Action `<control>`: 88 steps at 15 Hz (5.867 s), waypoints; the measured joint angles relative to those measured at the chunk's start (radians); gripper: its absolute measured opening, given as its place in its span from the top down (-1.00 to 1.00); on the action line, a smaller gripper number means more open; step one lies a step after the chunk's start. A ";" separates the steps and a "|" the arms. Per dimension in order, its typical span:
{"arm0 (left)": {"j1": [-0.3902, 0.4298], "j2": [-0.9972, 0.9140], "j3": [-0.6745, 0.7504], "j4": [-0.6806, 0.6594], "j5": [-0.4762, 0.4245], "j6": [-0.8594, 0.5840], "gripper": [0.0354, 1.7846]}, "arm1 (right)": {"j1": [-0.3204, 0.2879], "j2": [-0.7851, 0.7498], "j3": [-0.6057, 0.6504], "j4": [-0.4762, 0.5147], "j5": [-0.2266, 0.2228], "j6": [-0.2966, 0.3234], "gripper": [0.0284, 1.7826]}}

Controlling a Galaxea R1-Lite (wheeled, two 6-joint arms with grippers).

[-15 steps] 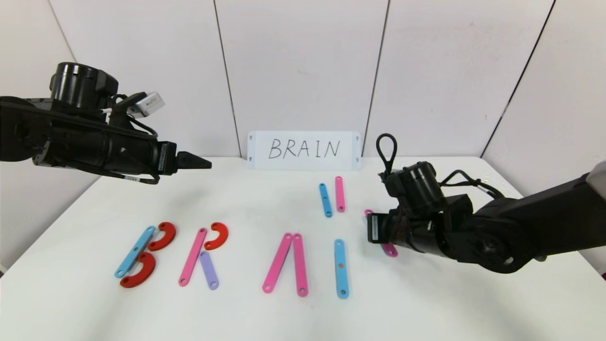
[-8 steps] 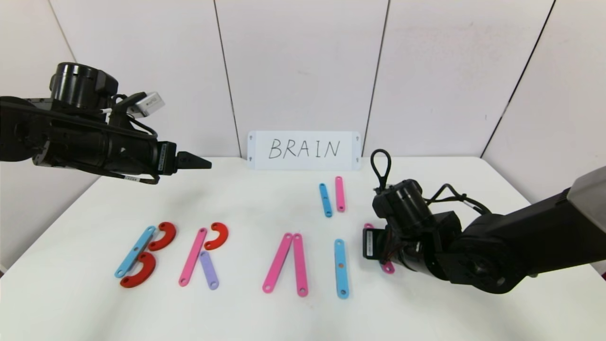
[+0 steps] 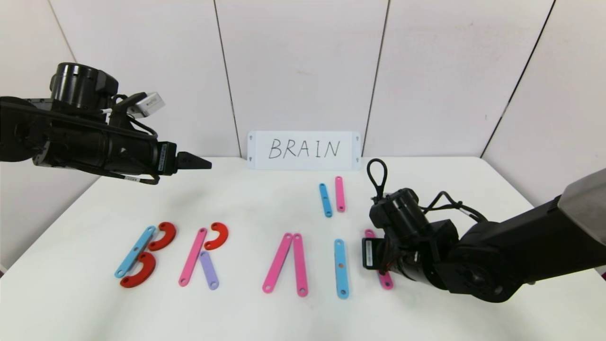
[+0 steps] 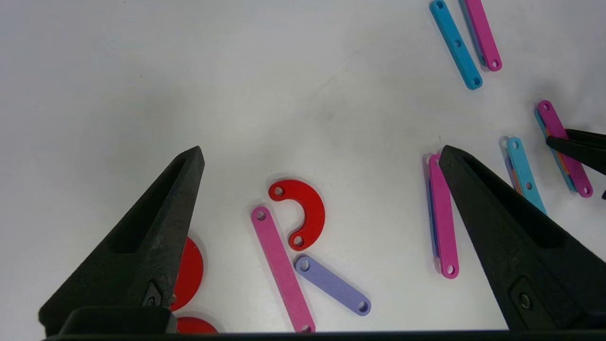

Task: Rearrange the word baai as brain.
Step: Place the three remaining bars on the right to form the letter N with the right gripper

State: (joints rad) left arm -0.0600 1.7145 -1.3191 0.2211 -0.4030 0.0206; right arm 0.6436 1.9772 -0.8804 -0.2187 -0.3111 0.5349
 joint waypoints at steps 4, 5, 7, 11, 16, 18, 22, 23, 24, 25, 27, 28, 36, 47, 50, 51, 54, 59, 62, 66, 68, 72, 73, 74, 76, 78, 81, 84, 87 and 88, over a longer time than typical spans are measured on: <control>0.000 0.000 0.000 0.000 0.000 0.000 -0.94 | 0.000 -0.001 0.006 0.000 0.000 -0.001 0.44; 0.000 0.000 0.000 0.000 0.000 0.000 -0.94 | 0.000 -0.003 0.006 0.000 0.000 0.000 0.29; -0.001 0.000 0.001 0.001 0.000 0.000 -0.94 | -0.001 -0.006 0.006 0.001 0.000 -0.001 -0.08; -0.003 0.000 0.001 0.001 0.000 0.000 -0.94 | -0.003 -0.016 0.006 0.001 -0.004 -0.001 -0.74; -0.003 0.000 0.001 0.000 0.000 -0.001 -0.94 | -0.015 -0.044 -0.028 0.003 -0.008 -0.014 -0.95; -0.003 0.000 0.001 0.000 0.001 -0.001 -0.94 | -0.019 -0.045 -0.079 0.010 -0.006 -0.044 -0.95; -0.003 -0.001 0.000 0.000 0.001 -0.001 -0.94 | -0.039 -0.011 -0.230 0.026 0.029 -0.216 -0.95; -0.003 -0.001 0.000 0.000 0.001 -0.001 -0.94 | -0.042 0.010 -0.280 0.031 0.045 -0.256 -0.95; -0.003 -0.002 -0.001 0.000 0.002 -0.001 -0.94 | -0.044 0.031 -0.329 0.042 0.059 -0.281 -0.95; -0.003 -0.003 -0.002 0.000 0.002 -0.001 -0.94 | -0.046 0.051 -0.383 0.060 0.071 -0.296 -0.95; -0.003 -0.004 -0.002 0.000 0.002 -0.001 -0.94 | -0.047 0.103 -0.504 0.116 0.092 -0.306 -0.95; -0.003 -0.004 -0.002 0.000 0.001 -0.001 -0.94 | -0.047 0.130 -0.564 0.145 0.097 -0.307 -0.95; -0.003 -0.002 -0.003 0.000 0.002 -0.001 -0.94 | -0.042 0.353 -0.874 0.287 0.131 -0.340 -0.95; -0.003 0.002 -0.002 0.000 0.002 0.000 -0.94 | -0.036 0.471 -0.968 0.323 0.131 -0.366 -0.95; -0.003 0.002 0.000 0.000 0.002 0.000 -0.94 | -0.035 0.482 -0.976 0.323 0.129 -0.363 -0.95; -0.003 0.002 0.000 0.000 0.002 0.000 -0.94 | -0.035 0.484 -0.979 0.323 0.130 -0.363 -0.95; -0.003 0.001 0.000 0.000 0.002 0.000 -0.94 | -0.034 0.489 -0.982 0.325 0.130 -0.361 -0.95; -0.003 0.001 -0.001 0.000 0.001 0.000 -0.94 | -0.033 0.493 -0.982 0.325 0.129 -0.360 -0.95; -0.003 0.001 -0.001 0.000 0.002 0.000 -0.94 | -0.032 0.494 -0.982 0.324 0.128 -0.357 -0.82; -0.003 0.001 -0.002 0.000 0.002 0.000 -0.94 | -0.030 0.495 -0.983 0.326 0.128 -0.358 -0.24; -0.003 0.000 -0.002 0.000 0.001 0.000 -0.94 | -0.029 0.495 -0.983 0.326 0.128 -0.358 0.20; -0.003 -0.001 -0.002 0.000 0.001 0.000 -0.94 | -0.029 0.494 -0.983 0.326 0.125 -0.355 0.72; -0.003 -0.001 -0.002 0.000 0.001 0.000 -0.94 | -0.029 0.493 -0.983 0.326 0.124 -0.354 0.72; -0.003 0.000 -0.002 0.000 0.001 0.000 -0.94 | -0.029 0.491 -0.982 0.328 0.124 -0.353 0.72; -0.003 0.001 -0.002 0.000 0.001 -0.001 -0.94 | -0.029 0.488 -0.980 0.330 0.124 -0.352 0.72; -0.003 0.001 -0.004 -0.001 0.001 -0.001 -0.94 | -0.029 0.483 -0.977 0.330 0.124 -0.353 0.72; -0.003 0.001 -0.005 0.000 0.002 -0.001 -0.94 | -0.029 0.459 -0.962 0.330 0.129 -0.353 0.72; -0.003 0.000 -0.004 0.000 0.001 -0.001 -0.94 | -0.037 0.408 -0.942 0.330 0.150 -0.362 0.72; -0.002 -0.002 -0.004 0.000 0.001 -0.001 -0.94 | -0.049 0.320 -0.881 0.330 0.211 -0.368 0.72; -0.002 -0.003 -0.004 0.000 0.001 -0.001 -0.94 | -0.057 0.281 -0.844 0.328 0.243 -0.374 0.72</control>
State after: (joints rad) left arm -0.0619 1.7115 -1.3228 0.2206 -0.4015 0.0200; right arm 0.5868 2.2587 -1.7243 0.1096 -0.0677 0.1606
